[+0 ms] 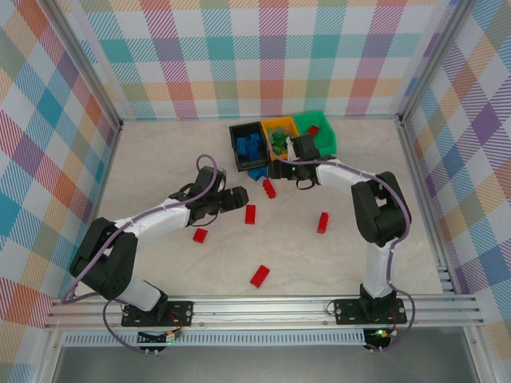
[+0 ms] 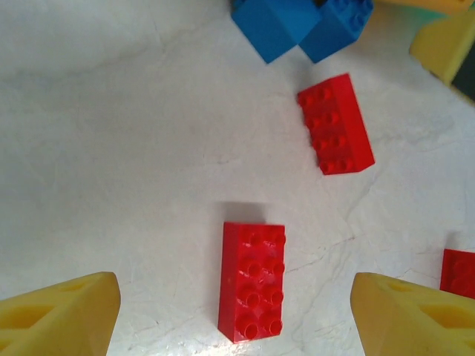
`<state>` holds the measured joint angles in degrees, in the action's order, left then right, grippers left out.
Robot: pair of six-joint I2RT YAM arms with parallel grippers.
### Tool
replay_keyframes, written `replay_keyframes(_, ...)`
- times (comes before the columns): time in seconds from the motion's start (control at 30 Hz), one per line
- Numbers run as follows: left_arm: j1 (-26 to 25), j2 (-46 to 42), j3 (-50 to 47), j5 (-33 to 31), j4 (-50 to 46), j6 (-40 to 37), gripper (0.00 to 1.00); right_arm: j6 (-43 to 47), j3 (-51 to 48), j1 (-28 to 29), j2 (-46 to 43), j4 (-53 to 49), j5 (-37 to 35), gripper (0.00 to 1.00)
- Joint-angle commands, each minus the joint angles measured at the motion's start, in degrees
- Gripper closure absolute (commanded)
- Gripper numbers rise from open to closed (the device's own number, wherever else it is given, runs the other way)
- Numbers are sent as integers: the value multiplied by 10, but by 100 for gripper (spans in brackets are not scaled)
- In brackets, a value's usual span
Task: Sort the legos into containers by color
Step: Move the container to the top-center of the table.
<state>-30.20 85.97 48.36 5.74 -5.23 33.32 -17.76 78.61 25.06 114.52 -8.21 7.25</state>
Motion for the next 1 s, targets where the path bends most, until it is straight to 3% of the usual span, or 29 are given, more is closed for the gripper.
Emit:
replay_keyframes(0.0, -12, -20, -19, -24, 25, 21, 19, 3, 45, 5, 32, -37, 48, 28)
replay_keyframes(0.53, -15, -24, -18, -23, 20, 15, 19, 66, 199, 2, 149, -113, 52, 27)
replay_keyframes(0.97, -16, -41, -21, -30, 2, 12, 19, 39, 255, 3, 189, -109, 110, 27)
